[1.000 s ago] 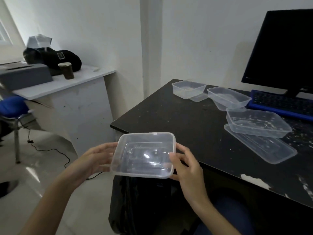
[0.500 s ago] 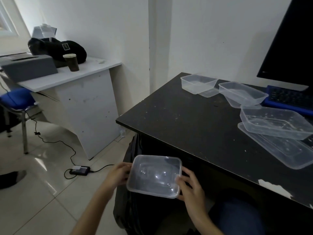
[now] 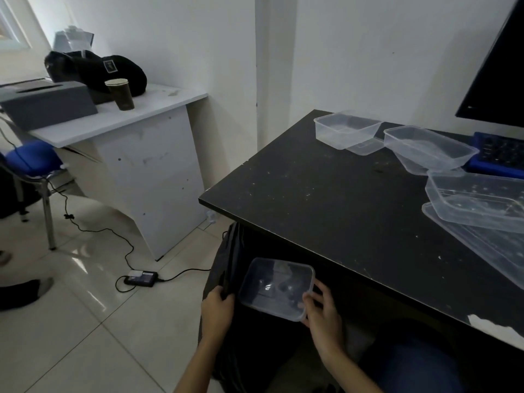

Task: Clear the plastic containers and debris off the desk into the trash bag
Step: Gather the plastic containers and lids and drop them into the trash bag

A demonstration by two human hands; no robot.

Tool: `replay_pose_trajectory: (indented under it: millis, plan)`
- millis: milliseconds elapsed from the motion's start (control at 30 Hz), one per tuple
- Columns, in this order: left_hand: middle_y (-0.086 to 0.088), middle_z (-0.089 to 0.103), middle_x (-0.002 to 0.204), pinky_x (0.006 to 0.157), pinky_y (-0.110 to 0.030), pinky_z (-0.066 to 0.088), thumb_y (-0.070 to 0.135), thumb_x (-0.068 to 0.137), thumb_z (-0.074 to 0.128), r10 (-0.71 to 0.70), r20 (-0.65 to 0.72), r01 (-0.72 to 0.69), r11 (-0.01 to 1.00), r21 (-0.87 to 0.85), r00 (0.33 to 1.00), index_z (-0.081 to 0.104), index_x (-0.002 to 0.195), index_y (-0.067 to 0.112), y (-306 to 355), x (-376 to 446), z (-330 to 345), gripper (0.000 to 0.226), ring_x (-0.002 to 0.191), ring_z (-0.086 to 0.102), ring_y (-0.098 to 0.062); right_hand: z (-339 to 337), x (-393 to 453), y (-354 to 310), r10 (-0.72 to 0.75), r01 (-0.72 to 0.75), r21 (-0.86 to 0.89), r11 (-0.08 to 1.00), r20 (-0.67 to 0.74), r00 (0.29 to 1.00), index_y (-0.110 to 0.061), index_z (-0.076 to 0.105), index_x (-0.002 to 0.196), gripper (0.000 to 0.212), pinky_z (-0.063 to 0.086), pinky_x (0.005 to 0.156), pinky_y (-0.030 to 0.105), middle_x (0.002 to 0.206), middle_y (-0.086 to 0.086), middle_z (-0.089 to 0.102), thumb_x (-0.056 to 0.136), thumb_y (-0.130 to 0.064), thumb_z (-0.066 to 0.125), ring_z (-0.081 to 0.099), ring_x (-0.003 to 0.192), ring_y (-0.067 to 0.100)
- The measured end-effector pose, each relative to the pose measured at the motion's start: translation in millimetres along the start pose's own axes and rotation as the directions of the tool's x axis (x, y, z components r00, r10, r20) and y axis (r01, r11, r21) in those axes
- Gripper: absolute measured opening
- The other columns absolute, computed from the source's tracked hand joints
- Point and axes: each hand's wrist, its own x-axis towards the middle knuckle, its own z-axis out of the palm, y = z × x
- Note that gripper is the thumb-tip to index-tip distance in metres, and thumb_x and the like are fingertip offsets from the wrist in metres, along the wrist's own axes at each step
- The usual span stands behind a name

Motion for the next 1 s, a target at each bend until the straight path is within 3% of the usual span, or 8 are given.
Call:
replay_pose_trajectory:
  millis: [200,333,500,567,633,767,833,1000]
  plan:
    - [-0.012,0.056,0.065,0.062,-0.036,0.04,0.017,0.088,0.058,-0.121,-0.005,0.112,0.937,-0.331,0.993,0.055,0.072,-0.001,-10,-9,-34,0.024,0.064,0.053,-0.023,22,-1,5,-0.023,0.022,-0.105,0.994,-0.011,1.0,-0.032,0.043,0.135,0.044,0.053,0.089,0.041,0.118,-0.006,0.057,0.094,-0.022,0.054,0.06,0.097,0.014]
    - [-0.015,0.06,0.07,0.066,-0.04,0.045,0.018,0.087,0.059,-0.127,0.034,0.129,0.903,-0.41,0.991,0.058,0.081,-0.006,-7,-14,-42,0.025,0.068,0.057,-0.026,33,-1,12,-0.007,0.006,-0.142,0.99,-0.008,1.0,-0.032,0.042,0.136,0.045,0.048,0.067,0.019,0.11,-0.01,0.056,0.093,-0.026,0.055,0.057,0.085,0.0]
    - [-0.014,0.063,0.069,0.067,-0.041,0.047,0.016,0.089,0.058,-0.14,0.152,0.198,0.844,-0.498,0.978,0.061,0.07,0.005,4,-27,-37,0.022,0.068,0.062,-0.029,63,-6,21,0.012,0.006,-0.276,0.961,0.063,0.998,-0.031,0.039,0.134,0.045,0.04,0.055,0.007,0.127,-0.006,0.051,0.093,-0.032,0.056,0.051,0.083,-0.004]
    - [-0.017,0.068,0.073,0.071,-0.044,0.052,0.014,0.09,0.057,-0.127,0.187,0.209,0.819,-0.534,0.974,0.063,0.074,0.002,9,-33,-36,0.021,0.072,0.066,-0.032,76,-10,25,-0.006,0.031,-0.319,0.947,0.079,0.997,-0.028,0.039,0.132,0.043,0.041,0.061,0.007,0.128,-0.004,0.05,0.092,-0.032,0.056,0.053,0.088,0.0]
    - [-0.016,0.069,0.074,0.071,-0.043,0.054,0.013,0.09,0.056,-0.103,0.21,0.206,0.801,-0.562,0.972,0.066,0.073,0.004,12,-37,-37,0.021,0.073,0.068,-0.03,87,-11,29,0.005,0.033,-0.335,0.942,0.112,0.994,-0.024,0.04,0.132,0.04,0.047,0.082,0.017,0.131,0.0,0.053,0.095,-0.028,0.053,0.056,0.104,0.01]
    - [-0.008,0.07,0.068,0.056,-0.028,0.049,0.013,0.089,0.056,-0.098,0.189,0.188,0.815,-0.548,0.977,0.065,0.066,0.009,14,-37,-39,0.025,0.063,0.069,-0.019,99,-6,32,0.229,-0.038,-0.506,0.862,0.32,0.919,-0.021,0.039,0.142,0.045,0.03,0.112,0.032,0.146,0.003,0.042,0.098,-0.018,0.034,0.039,0.134,0.022]
    - [-0.007,0.07,0.067,0.053,-0.026,0.048,0.013,0.089,0.056,-0.109,0.173,0.183,0.841,-0.509,0.979,0.063,0.072,0.005,14,-36,-38,0.02,0.061,0.068,-0.015,100,-5,35,0.276,-0.036,-0.544,0.838,0.367,0.888,-0.02,0.037,0.145,0.053,0.025,0.115,0.033,0.15,0.003,0.036,0.093,-0.011,0.032,0.032,0.138,0.023]
    - [-0.016,0.066,0.074,0.072,-0.045,0.051,0.016,0.089,0.058,-0.034,0.057,0.052,0.933,-0.355,0.998,0.061,0.076,0.002,10,-38,-34,0.019,0.073,0.063,-0.028,93,-3,31,0.223,0.025,-0.559,0.829,0.371,0.901,-0.024,0.046,0.138,0.043,0.029,0.112,0.029,0.144,-0.002,0.043,0.097,-0.019,0.037,0.04,0.132,0.018]
